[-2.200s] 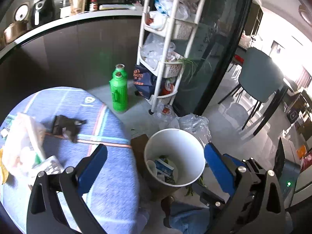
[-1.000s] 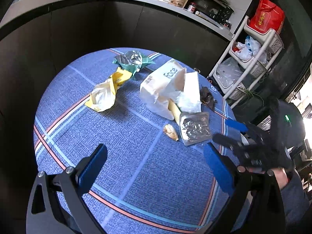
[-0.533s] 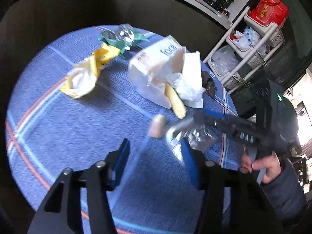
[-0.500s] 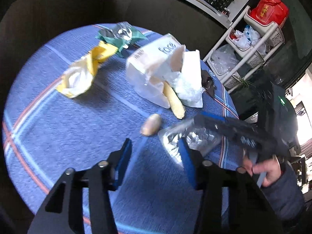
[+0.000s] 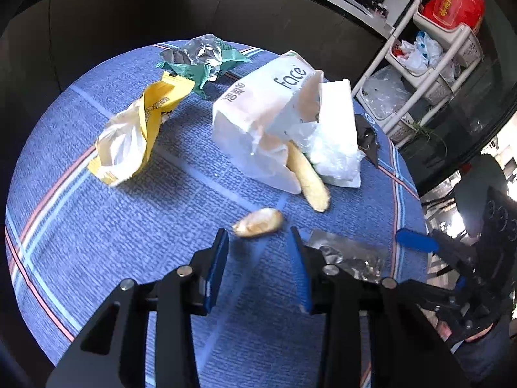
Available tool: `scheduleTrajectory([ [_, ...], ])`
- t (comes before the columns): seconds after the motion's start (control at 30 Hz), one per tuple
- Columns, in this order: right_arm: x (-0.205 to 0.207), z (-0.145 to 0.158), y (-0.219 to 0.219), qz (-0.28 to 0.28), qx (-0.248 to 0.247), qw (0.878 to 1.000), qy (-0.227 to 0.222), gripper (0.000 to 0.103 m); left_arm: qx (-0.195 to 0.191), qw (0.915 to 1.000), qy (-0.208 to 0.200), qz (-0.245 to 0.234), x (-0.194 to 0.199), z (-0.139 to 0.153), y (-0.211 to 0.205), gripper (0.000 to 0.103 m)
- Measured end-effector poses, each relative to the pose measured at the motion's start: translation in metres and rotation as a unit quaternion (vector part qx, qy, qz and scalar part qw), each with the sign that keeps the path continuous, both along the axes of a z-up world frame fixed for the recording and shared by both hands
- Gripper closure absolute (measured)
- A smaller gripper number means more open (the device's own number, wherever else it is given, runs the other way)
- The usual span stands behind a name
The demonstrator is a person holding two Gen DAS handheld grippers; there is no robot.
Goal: Collect trash
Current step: 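Grasp the peanut shell with the left tool while the right tool grasps the foil blister pack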
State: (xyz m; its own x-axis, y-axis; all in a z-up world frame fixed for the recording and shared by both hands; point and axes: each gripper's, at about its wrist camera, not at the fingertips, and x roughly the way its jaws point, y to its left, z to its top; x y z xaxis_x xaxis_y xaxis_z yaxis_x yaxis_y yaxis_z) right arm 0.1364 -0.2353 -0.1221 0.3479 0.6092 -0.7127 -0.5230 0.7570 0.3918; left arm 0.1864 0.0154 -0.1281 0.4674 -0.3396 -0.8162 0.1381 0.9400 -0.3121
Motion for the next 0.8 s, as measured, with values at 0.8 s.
scheduleTrajectory([
  [0.8,-0.027,-0.006,0.071,0.071,-0.121,0.989,-0.049,0.031,0.020,0.9941,-0.006,-0.106,0.022,-0.007,-0.017,0.066],
])
